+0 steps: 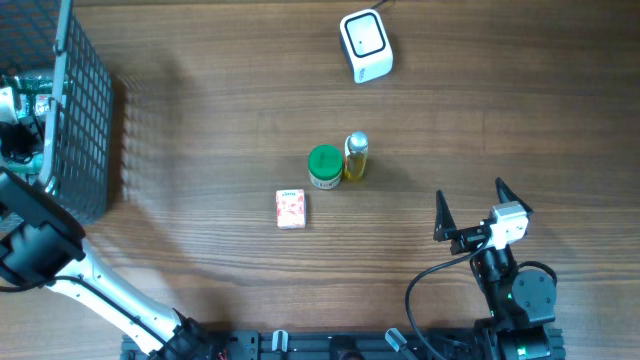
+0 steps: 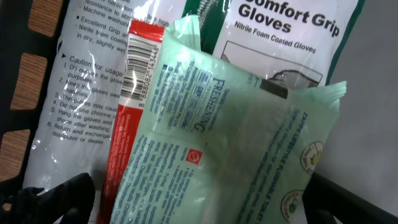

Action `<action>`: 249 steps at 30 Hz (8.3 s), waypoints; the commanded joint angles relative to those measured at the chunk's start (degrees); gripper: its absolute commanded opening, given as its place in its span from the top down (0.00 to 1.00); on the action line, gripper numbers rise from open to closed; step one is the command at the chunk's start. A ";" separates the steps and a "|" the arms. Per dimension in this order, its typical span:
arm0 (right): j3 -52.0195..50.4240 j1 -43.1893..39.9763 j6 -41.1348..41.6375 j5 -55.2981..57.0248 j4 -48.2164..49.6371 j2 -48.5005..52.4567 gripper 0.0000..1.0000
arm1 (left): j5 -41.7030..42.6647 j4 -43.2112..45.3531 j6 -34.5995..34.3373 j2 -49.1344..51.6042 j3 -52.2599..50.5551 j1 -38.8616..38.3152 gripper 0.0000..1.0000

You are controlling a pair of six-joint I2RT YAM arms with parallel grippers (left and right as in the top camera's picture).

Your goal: Scan the item barcode

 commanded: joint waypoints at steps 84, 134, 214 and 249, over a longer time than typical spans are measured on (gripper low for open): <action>-0.07 -0.24 0.09 0.50 0.17 -0.20 0.00 | -21.20 5.03 -48.43 -45.68 -53.90 -58.90 0.41; -0.07 -0.24 0.11 0.52 0.17 -0.20 0.00 | -18.84 5.97 -46.95 -54.27 -38.97 -34.03 0.00; 12.04 -0.24 15.17 -9.38 -5.51 -0.09 0.00 | -18.84 5.95 -46.95 -54.27 -38.97 -34.07 0.00; 79.56 -0.24 13.42 -19.69 -72.72 56.00 0.90 | -18.84 5.95 -46.95 -54.27 -38.97 -34.07 0.00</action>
